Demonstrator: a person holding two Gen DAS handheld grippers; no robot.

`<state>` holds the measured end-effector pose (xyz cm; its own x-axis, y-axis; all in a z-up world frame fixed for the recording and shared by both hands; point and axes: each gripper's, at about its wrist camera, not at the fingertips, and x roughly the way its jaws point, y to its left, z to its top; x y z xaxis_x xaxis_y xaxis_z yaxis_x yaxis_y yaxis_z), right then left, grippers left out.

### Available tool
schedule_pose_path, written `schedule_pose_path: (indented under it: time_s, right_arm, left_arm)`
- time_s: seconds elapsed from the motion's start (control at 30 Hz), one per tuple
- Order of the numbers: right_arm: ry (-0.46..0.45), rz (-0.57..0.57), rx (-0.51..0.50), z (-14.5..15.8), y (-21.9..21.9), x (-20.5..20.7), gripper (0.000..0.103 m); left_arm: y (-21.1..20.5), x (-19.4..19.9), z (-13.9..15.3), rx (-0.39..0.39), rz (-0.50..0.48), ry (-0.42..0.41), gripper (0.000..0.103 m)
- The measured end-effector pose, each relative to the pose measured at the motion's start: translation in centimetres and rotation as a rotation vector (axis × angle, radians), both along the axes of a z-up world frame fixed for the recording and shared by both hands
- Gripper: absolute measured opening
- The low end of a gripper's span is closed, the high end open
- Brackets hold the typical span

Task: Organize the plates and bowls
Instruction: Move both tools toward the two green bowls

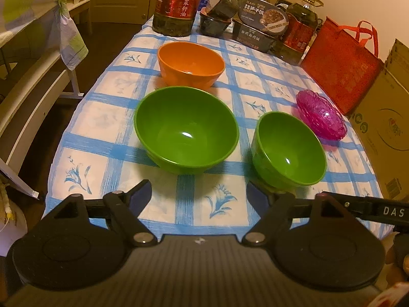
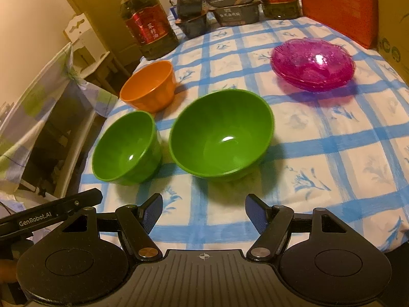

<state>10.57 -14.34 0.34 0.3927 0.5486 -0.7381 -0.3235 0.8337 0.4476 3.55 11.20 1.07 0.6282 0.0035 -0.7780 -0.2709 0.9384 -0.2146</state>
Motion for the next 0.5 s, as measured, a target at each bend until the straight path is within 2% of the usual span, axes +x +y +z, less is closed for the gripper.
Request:
schedule_pose_path:
  time_s: [0.5]
  right_arm:
    - [-0.025,0.083,0.005,-0.3,6.3,1.5,0.071]
  left_arm:
    - [5.4,1.5,-0.6,-0.012,0.066,0.005,0.083]
